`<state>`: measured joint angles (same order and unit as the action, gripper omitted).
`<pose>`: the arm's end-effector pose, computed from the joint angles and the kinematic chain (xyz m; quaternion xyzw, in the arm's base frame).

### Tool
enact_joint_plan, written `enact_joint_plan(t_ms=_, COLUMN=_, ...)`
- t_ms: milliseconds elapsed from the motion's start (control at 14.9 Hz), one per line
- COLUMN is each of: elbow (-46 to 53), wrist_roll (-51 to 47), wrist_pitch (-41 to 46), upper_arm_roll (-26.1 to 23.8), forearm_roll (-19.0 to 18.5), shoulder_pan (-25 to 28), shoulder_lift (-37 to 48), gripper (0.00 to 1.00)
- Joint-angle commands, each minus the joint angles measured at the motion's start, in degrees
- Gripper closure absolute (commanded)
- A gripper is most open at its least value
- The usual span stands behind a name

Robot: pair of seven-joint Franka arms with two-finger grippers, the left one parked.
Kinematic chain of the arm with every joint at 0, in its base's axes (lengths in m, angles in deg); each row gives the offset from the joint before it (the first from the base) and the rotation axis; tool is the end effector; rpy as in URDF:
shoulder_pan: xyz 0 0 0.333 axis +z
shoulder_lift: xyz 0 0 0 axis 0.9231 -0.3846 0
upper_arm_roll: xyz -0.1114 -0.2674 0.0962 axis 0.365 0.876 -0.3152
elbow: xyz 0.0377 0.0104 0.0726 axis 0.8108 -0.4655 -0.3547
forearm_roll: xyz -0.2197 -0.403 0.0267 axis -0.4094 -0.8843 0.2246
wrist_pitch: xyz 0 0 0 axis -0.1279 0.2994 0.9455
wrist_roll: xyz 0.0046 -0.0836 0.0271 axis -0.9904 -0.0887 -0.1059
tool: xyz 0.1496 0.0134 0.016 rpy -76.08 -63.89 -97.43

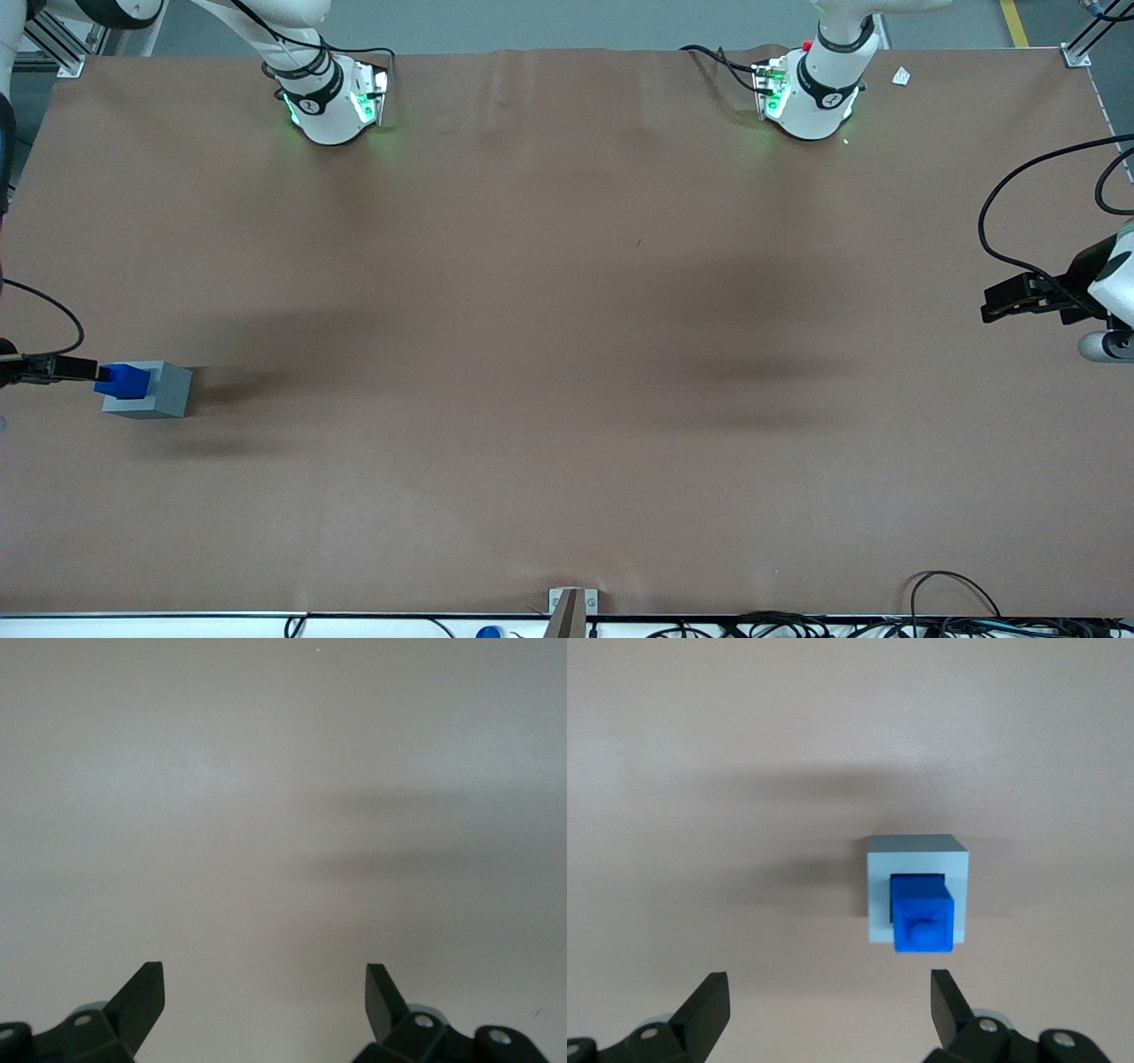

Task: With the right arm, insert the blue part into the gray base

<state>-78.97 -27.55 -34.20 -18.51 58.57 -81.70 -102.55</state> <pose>0.7237 -0.2140 0.3620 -0.9978 -0.0077 0.0542 0.0369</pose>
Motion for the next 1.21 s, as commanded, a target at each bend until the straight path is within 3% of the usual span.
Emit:
enact_joint_plan(t_ms=0, elbow=-1.5, wrist_roll=-4.1, wrist_pitch=2.1, upper_arm_roll=0.0, forearm_roll=1.0, shoulder_pan=2.2, shoulder_lift=3.9, gripper=0.0)
enact_joint_plan(t_ms=201, elbow=-1.5, wrist_roll=-12.5, wrist_pitch=6.7, upper_arm_roll=0.1, forearm_roll=0.2, shoulder_pan=6.0, shoulder_lift=7.4, gripper=0.0)
enact_joint_plan(t_ms=536, elbow=-4.0, wrist_roll=-13.5, wrist_pitch=7.6, upper_arm_roll=0.1, forearm_roll=0.5, shoulder_pan=9.5, shoulder_lift=12.6, gripper=0.0)
enact_joint_plan(t_ms=1139, elbow=-32.3, wrist_roll=-14.2, wrist_pitch=-2.5, upper_arm_roll=0.0, forearm_roll=0.4, shoulder_pan=13.1, shoulder_lift=37.5, gripper=0.0)
